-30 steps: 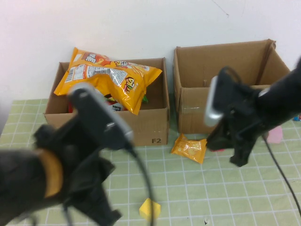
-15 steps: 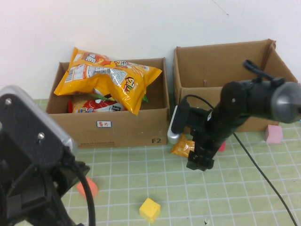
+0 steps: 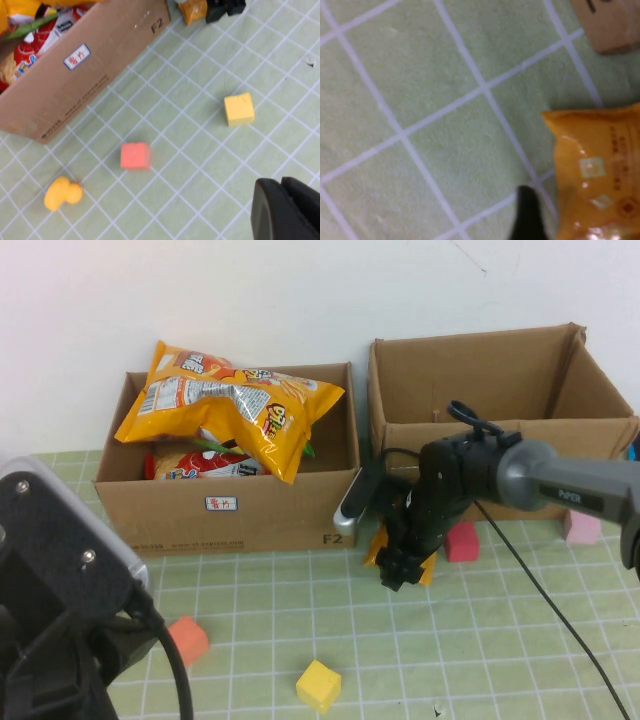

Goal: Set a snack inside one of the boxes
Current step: Pick up the biscuit, then place the biscuit in the biscuit box

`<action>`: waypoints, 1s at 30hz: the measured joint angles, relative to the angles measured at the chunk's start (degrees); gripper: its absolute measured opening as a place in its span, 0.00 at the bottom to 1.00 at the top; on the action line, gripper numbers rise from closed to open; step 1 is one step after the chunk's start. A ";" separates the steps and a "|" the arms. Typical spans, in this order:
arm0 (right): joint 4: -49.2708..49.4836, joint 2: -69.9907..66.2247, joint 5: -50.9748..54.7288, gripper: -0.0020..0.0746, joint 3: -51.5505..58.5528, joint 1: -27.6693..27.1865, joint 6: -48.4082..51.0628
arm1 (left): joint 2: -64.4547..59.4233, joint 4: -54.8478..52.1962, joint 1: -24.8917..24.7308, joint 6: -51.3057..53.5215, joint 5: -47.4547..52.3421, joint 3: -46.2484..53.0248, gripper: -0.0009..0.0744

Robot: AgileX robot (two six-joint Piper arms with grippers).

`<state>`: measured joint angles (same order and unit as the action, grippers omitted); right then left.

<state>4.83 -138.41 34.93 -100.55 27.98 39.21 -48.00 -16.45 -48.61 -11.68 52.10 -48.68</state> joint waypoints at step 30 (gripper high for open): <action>-1.73 24.41 5.10 0.14 -7.58 -5.73 -10.87 | 23.81 -8.53 0.00 -12.62 -8.09 19.69 0.01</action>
<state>3.10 -114.00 40.02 -108.14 22.25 28.33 -24.19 -24.98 -48.61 -24.30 44.01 -28.98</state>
